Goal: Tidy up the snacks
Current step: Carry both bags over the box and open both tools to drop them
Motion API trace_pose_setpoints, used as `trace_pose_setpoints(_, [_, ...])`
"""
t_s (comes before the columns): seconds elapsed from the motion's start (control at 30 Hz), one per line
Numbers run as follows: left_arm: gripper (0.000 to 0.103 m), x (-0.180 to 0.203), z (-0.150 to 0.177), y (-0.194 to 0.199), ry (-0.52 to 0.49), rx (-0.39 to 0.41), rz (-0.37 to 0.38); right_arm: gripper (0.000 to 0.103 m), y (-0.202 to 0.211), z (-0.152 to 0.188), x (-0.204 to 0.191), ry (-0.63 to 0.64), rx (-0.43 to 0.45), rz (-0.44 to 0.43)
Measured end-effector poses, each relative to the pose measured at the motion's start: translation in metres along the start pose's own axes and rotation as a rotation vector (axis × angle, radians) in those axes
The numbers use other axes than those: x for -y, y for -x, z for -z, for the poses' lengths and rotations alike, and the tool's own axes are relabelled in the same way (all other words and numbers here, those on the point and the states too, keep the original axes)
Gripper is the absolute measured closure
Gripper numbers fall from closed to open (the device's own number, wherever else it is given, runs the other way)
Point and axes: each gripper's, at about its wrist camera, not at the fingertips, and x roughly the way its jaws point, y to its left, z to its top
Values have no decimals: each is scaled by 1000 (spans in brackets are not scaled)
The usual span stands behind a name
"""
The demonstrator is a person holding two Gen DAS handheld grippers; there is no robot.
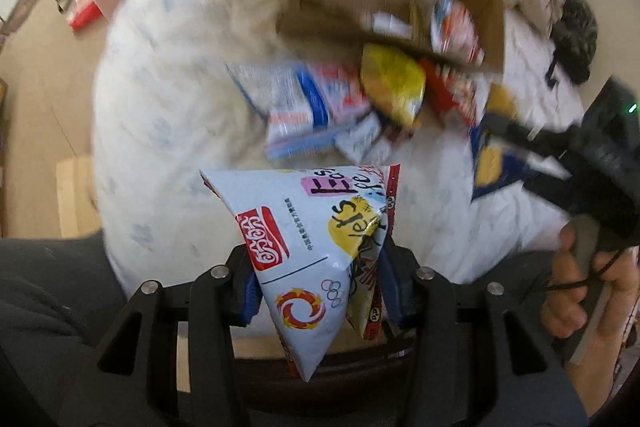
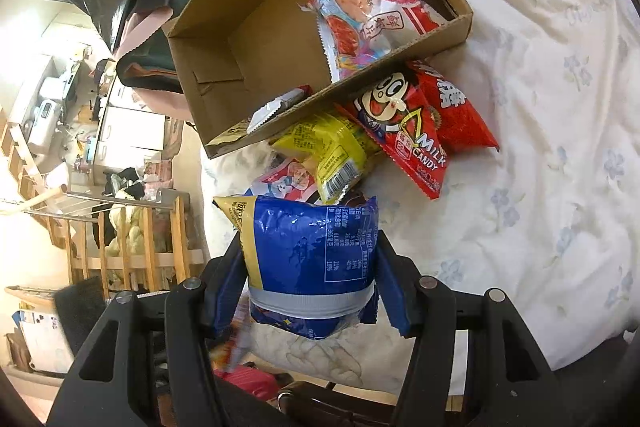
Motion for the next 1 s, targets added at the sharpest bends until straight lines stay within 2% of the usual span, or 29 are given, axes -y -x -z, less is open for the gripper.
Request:
trace_pose_setpoints(0.1, [59, -2, -11, 17, -12, 92, -26, 42, 5, 5, -5, 30, 14, 17])
trace_pose_setpoints(0.23, [59, 4, -25, 18, -79, 199, -117, 42, 11, 7, -12, 79, 45, 59])
trace_pose_setpoints(0.47, [59, 6, -38, 5, -49, 167, -83, 41, 25, 6, -16, 120, 107, 80])
trace_pose_setpoints(0.6, [59, 11, -42, 3, -50, 172, -79, 42, 30, 4, -24, 149, 135, 78])
trace_pose_setpoints(0.73, [59, 17, -52, 6, -74, 189, -86, 41, 42, 3, -36, 208, 201, 76])
trace_pose_setpoints(1.0, [59, 23, -79, 15, -88, 233, -89, 41, 66, -10, -47, 240, 301, 11])
